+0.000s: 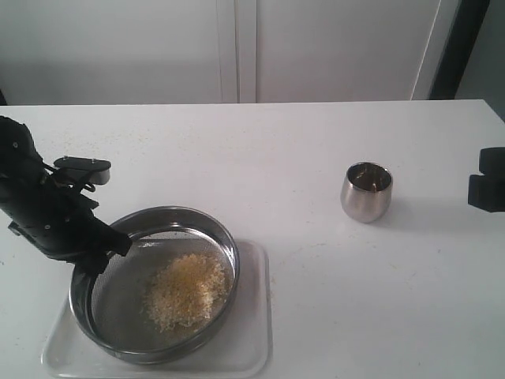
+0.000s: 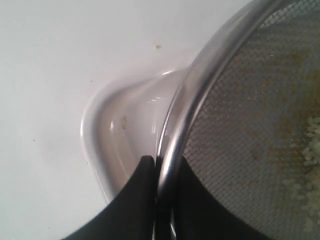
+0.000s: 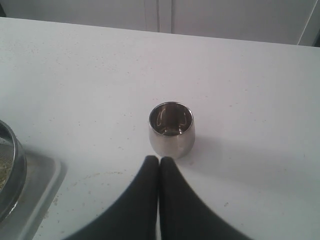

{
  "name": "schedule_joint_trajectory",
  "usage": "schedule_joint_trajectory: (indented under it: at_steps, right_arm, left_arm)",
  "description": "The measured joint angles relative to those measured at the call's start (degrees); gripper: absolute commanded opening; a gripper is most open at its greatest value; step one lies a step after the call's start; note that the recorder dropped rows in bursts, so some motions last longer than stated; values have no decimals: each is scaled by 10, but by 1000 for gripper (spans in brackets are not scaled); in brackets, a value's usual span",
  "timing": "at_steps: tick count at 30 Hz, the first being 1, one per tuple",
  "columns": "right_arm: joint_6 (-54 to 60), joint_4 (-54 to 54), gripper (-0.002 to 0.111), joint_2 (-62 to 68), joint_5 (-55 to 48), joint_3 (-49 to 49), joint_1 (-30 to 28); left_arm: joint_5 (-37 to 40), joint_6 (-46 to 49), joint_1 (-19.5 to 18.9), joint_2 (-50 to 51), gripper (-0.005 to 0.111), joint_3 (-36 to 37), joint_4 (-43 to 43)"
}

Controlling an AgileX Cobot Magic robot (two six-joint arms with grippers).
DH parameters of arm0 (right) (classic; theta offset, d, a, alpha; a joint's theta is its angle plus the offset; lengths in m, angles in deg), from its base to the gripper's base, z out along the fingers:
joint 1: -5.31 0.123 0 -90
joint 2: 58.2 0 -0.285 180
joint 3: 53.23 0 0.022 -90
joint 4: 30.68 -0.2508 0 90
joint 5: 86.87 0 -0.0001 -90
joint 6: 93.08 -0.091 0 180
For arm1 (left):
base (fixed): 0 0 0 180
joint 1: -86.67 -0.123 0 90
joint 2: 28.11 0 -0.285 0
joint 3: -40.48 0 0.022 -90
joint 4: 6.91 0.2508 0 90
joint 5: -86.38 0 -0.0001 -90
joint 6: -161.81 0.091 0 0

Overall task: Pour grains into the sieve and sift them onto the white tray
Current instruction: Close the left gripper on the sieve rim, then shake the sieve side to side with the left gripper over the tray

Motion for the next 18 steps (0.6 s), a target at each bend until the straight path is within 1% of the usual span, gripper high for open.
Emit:
schedule_joint_trajectory:
  at_steps: [8,18]
  right_arm:
    - [0,0,0,0,0,0,0]
    - [0,0,0,0,0,0,0]
  left_arm:
    - [6,-24,0,0,0,-1,1]
    - [26,-24,0,0,0,-8,-14]
